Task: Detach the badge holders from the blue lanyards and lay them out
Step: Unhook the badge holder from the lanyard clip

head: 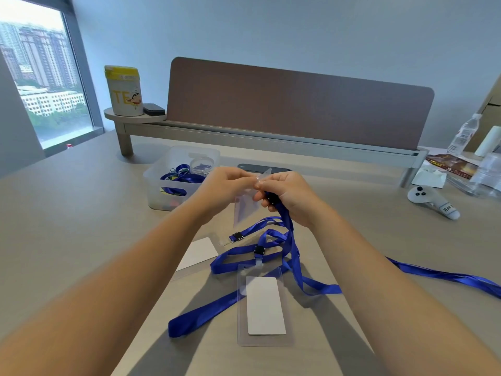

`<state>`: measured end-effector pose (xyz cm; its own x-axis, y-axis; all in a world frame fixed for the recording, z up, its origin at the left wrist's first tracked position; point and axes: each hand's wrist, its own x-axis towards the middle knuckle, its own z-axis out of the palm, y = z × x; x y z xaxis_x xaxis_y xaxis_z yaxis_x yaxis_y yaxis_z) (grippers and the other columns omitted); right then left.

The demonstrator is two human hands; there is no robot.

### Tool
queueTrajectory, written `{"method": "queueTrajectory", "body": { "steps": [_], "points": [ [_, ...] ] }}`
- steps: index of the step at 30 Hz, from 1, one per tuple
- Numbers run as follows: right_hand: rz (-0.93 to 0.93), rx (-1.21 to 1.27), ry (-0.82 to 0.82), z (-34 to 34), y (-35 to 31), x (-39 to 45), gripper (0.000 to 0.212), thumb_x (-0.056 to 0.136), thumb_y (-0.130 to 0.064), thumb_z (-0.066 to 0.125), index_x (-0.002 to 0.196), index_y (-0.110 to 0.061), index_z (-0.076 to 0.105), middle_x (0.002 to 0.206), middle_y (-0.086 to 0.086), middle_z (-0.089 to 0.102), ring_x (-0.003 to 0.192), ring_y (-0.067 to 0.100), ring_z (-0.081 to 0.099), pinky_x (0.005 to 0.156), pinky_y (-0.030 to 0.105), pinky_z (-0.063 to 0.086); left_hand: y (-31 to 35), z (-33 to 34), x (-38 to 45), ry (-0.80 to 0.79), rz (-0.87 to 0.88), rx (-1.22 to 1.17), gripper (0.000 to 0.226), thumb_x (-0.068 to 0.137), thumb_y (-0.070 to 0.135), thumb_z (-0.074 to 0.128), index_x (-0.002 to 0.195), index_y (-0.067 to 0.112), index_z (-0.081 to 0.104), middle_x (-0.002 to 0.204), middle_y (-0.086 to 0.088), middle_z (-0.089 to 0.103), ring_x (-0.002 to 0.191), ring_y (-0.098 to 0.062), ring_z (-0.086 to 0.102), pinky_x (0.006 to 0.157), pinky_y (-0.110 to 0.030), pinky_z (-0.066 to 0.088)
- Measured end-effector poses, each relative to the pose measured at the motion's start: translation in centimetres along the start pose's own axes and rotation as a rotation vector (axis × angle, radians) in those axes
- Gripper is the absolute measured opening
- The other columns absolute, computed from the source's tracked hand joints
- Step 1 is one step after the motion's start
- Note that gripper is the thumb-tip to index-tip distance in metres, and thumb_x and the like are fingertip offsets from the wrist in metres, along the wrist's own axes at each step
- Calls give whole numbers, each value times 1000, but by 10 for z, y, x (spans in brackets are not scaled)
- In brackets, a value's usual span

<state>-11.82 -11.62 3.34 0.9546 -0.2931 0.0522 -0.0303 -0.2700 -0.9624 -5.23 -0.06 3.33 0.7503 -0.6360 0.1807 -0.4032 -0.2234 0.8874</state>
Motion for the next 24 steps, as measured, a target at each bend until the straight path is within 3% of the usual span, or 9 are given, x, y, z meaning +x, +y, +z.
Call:
{"method": "queueTrajectory", "body": {
  "steps": [4, 7, 12, 18, 22, 24],
  "points": [
    [-28, -43, -23, -1, 1, -1, 21, 93, -12, 48, 77, -14, 61, 66, 1, 62, 42, 0, 58, 46, 9, 48, -1, 0, 6, 26, 2, 38, 25, 89, 20, 50, 101, 1, 63, 72, 3, 54, 67, -7, 48, 59, -15, 41],
    [-47, -45, -26, -1, 3, -1, 20, 93, -10, 48, 79, -12, 62, 68, 0, 63, 42, -2, 59, 47, 8, 49, 0, 0, 9, 23, -22, 36, 21, 88, 19, 52, 95, 3, 64, 68, 2, 54, 63, -9, 48, 56, -15, 41],
    [-66, -128, 0, 1, 6, 1, 22, 93, -10, 47, 99, 5, 63, 64, -1, 59, 39, -2, 53, 45, 8, 44, -1, -3, 11, -20, -62, 20, 11, 87, 17, 55, 83, 10, 62, 72, 0, 56, 70, -13, 52, 60, -19, 46],
    [-72, -110, -9, 5, 8, 1, 26, 94, -12, 46, 71, -16, 59, 60, 0, 54, 37, -1, 47, 43, 9, 39, -5, 2, 11, 60, 76, 204, 21, 89, 13, 51, 95, -1, 65, 78, -8, 56, 63, -10, 47, 61, -18, 44],
    [-80, -114, 6, 8, 9, 1, 30, 94, -11, 44, 68, -17, 57, 59, 1, 52, 37, -1, 46, 41, 8, 38, -13, 6, 10, 146, 163, 338, 23, 89, 18, 51, 96, 0, 63, 79, -5, 54, 59, -5, 44, 60, -13, 38],
    [-86, -151, 35, 8, 9, 2, 26, 94, -11, 44, 77, -10, 63, 59, 0, 54, 43, 3, 46, 41, 7, 37, -14, 7, 11, 167, 157, 315, 23, 90, 17, 49, 95, -1, 63, 81, -7, 56, 65, -9, 50, 63, -17, 43]
  ]
}}
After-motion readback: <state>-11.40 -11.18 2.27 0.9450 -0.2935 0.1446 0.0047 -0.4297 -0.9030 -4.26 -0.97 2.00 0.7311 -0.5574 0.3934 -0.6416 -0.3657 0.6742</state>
